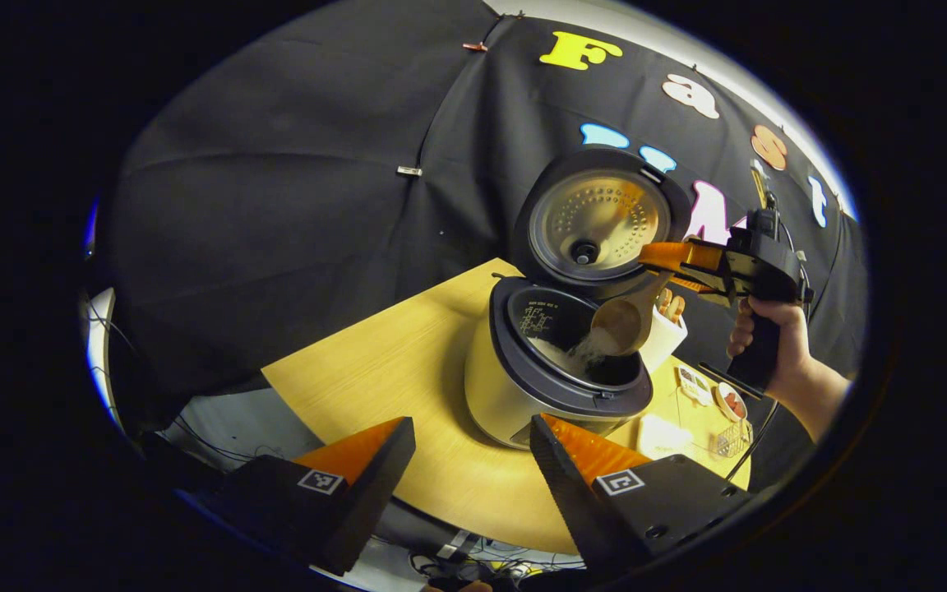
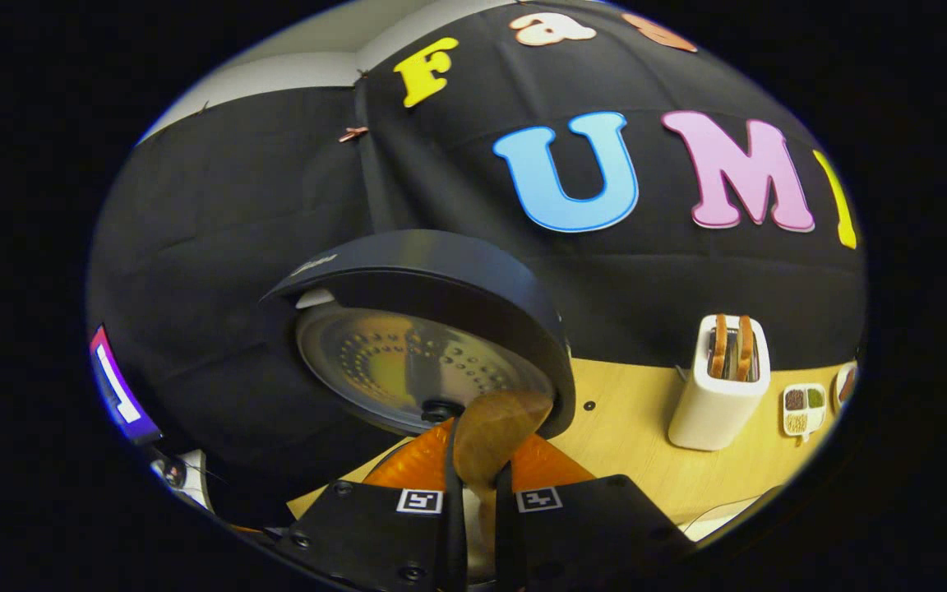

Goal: Close the left gripper, press the button to open the rice cooker; take a wooden spoon from the chopstick holder with the right hand, scoop a spoonful of rice and pour it into the rice cooker, then put the wooden spoon back into the chopstick holder.

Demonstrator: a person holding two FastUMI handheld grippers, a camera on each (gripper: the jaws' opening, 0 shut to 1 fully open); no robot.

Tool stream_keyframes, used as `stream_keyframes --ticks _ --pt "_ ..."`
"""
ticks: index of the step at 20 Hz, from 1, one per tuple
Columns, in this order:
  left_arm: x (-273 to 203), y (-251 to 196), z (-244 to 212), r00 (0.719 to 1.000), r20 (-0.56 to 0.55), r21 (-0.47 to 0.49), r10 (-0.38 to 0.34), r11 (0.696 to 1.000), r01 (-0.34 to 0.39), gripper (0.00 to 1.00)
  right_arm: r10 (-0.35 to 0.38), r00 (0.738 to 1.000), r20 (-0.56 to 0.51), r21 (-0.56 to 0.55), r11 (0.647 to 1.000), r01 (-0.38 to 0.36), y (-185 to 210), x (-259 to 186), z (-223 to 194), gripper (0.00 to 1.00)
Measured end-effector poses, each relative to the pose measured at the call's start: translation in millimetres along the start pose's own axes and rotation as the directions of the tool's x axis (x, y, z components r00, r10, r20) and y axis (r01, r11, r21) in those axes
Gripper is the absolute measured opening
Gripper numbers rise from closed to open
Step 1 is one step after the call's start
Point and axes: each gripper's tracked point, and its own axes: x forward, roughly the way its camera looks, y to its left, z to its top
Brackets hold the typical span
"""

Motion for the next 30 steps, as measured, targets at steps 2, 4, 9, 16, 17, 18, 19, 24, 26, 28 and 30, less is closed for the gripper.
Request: stream_keyframes --ticks 2,4,9,16,17,18,19,24,26,28,30 --pt "-2 2 1 1.000 0.005 -0.009 0.004 1.000 -0.004 0.96 0.028 1.000 -0.005 -0.090 0.996 -0.028 8 -1 -3 0.18" --pt "-3 4 2 1.000 0.011 -0.019 0.011 1.000 -0.011 0.95 0.071 0.997 -0.017 -0.179 0.981 -0.073 19 0 -9 0.18" --pt "-8 7 2 1.000 0.022 -0.023 0.020 1.000 -0.020 0.96 0.129 0.990 -0.051 -0.336 0.932 -0.138 38 -4 -28 0.18" --pt "-16 3 5 0.999 0.044 0.005 0.025 1.000 -0.026 0.92 0.120 0.993 -0.016 -0.249 0.961 -0.120 35 -13 -14 0.18" --pt "-17 0 6 0.999 0.047 0.011 0.022 1.000 -0.023 0.95 0.110 0.994 -0.004 -0.209 0.972 -0.109 30 -15 -7 0.18" --pt "-19 -3 6 0.999 0.050 0.018 0.017 1.000 -0.018 0.95 0.097 0.995 0.009 -0.167 0.982 -0.094 25 -19 0 0.18" --pt "-20 -7 8 0.999 0.053 0.025 0.013 1.000 -0.014 0.96 0.078 0.997 0.023 -0.133 0.988 -0.074 18 -24 7 0.18" --pt "-21 -37 11 0.997 0.062 0.046 -0.035 0.998 0.032 0.96 0.008 0.994 0.110 -0.062 0.998 -0.002 -22 -68 47 0.18" --pt "-20 -50 11 0.997 0.055 0.051 -0.057 0.997 0.054 0.96 -0.038 0.989 0.141 -0.028 0.999 0.042 -48 -91 64 0.17" --pt "-19 -65 11 0.996 0.053 0.071 -0.075 0.995 0.071 0.96 -0.106 0.978 0.180 0.017 0.994 0.105 -82 -117 78 0.17" --pt "-19 -79 14 0.994 0.056 0.089 -0.091 0.992 0.086 0.95 -0.184 0.961 0.208 0.064 0.983 0.175 -122 -146 86 0.18"
